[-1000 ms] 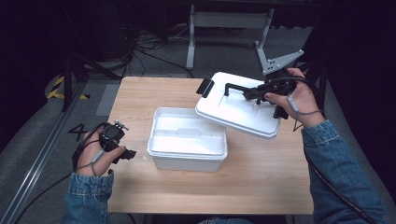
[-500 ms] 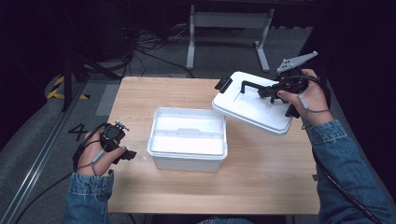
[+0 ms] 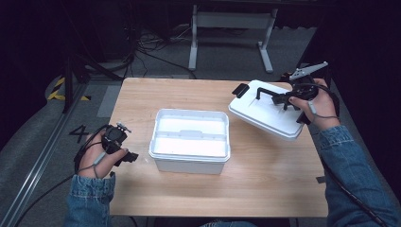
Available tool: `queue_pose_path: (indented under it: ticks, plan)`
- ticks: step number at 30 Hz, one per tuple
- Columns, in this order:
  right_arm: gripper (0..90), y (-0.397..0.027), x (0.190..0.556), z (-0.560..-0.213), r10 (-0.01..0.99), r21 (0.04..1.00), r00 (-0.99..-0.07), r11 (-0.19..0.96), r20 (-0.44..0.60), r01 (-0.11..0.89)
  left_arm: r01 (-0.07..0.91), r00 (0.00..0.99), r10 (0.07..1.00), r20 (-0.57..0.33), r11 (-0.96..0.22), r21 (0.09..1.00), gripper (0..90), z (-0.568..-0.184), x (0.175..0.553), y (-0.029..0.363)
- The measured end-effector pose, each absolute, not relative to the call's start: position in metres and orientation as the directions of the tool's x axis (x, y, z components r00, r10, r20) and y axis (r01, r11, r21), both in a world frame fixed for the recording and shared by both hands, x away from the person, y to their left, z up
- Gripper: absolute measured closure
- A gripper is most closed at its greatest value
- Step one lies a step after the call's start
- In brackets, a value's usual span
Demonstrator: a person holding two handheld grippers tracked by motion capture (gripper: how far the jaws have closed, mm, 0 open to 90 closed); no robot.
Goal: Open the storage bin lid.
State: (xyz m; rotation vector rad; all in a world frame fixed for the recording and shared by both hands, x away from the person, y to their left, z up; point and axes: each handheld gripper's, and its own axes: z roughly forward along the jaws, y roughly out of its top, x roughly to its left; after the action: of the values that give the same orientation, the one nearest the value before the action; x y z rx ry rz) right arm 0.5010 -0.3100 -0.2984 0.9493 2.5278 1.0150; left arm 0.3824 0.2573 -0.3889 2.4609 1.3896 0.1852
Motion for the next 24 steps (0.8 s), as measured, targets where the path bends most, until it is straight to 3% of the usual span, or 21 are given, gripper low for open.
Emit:
queue_pose_path:
  ticks: [10,24]
  plan:
    - [84.2,-0.32,0.505,-0.354,0.69,0.67,-0.721,0.506,0.065,0.543,0.816,0.52,0.853,-0.041,-0.481,0.321,22.1,-0.391,0.383,0.258]
    - [84.2,-0.324,0.501,-0.399,0.681,0.676,-0.727,0.493,0.093,0.548,0.803,0.534,0.845,-0.017,-0.501,0.323,22.1,-0.391,0.384,0.258]
